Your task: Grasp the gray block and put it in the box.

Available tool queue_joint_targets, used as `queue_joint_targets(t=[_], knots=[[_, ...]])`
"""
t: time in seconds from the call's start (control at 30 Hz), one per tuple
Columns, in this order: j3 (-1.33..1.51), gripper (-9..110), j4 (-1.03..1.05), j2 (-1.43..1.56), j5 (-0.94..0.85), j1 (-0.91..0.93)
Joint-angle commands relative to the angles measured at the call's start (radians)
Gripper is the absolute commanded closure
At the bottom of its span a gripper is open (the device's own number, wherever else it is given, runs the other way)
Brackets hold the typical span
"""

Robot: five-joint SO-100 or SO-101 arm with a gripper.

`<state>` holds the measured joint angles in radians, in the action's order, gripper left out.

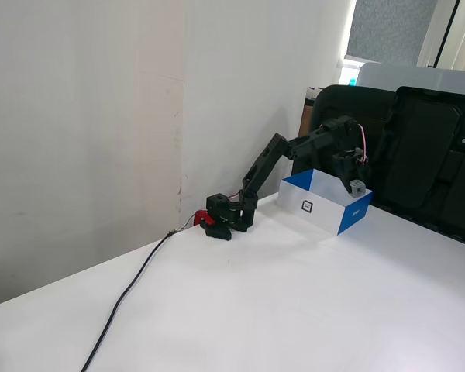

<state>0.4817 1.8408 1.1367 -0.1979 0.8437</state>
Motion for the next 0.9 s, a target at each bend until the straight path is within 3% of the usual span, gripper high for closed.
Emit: queue_joint_targets(t=[0.0,0.47,0.87], knots=[[0.002,101,0.044,0.152,0.009,0.057],[0.144,101,0.044,0.308,-0.002,0.288],[0.124,101,0.040,0.244,-0.005,0.437]])
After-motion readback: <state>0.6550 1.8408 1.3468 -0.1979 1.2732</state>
